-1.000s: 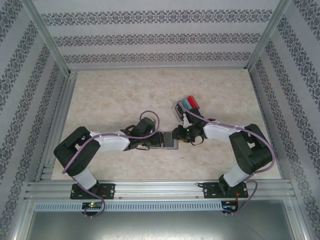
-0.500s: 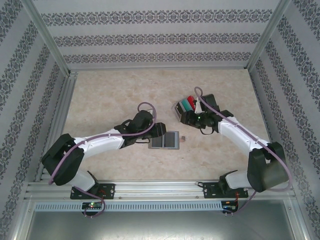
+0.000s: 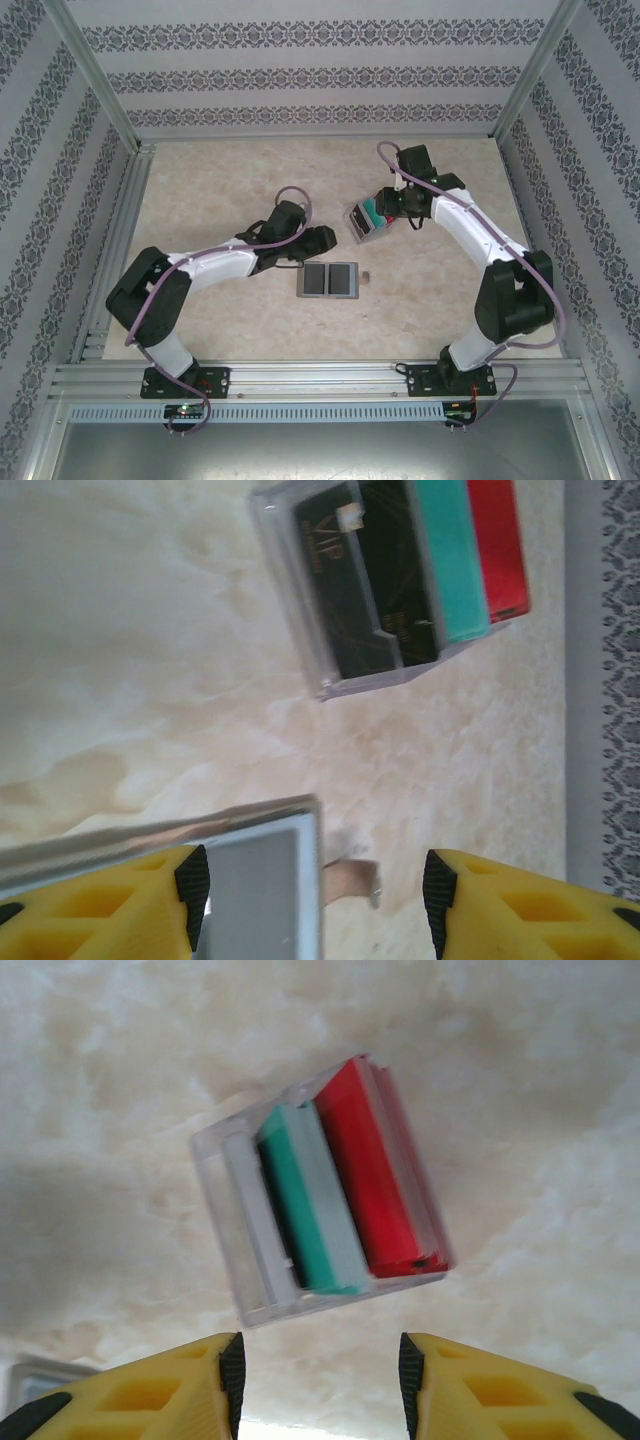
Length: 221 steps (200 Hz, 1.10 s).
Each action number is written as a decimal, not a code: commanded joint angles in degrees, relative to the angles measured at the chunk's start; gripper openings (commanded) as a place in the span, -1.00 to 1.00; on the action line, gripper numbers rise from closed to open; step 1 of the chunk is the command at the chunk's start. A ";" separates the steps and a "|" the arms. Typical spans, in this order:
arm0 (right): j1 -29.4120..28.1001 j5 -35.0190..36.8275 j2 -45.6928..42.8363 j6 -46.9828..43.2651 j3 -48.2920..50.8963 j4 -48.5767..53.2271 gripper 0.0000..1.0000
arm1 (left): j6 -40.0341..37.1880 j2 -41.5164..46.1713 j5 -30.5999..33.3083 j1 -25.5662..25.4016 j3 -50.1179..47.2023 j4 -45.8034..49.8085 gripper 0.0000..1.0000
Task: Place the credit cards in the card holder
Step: Move the storage box to the center of the table.
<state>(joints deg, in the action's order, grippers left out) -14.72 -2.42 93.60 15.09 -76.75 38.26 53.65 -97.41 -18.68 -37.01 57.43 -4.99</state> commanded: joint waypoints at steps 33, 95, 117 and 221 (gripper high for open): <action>2.83 2.48 7.49 -4.51 -6.91 5.80 -0.09 | 0.36 -11.15 -1.29 0.36 15.88 8.95 0.19; 4.98 -1.41 9.10 -3.82 -7.30 5.01 -0.07 | 1.34 -24.46 1.08 0.54 30.66 16.77 0.04; 4.99 -1.80 9.13 -4.06 -6.94 4.82 -0.07 | 0.87 -27.08 1.16 0.63 33.83 17.87 0.04; 3.82 -2.51 10.95 -5.54 -9.29 4.89 -0.05 | 1.81 -31.80 -0.34 1.13 36.07 17.63 0.09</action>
<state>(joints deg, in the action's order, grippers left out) -10.26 -4.62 104.81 11.09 -84.51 42.63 54.68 -126.72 -18.46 -36.29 91.98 11.81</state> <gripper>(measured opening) 0.468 0.539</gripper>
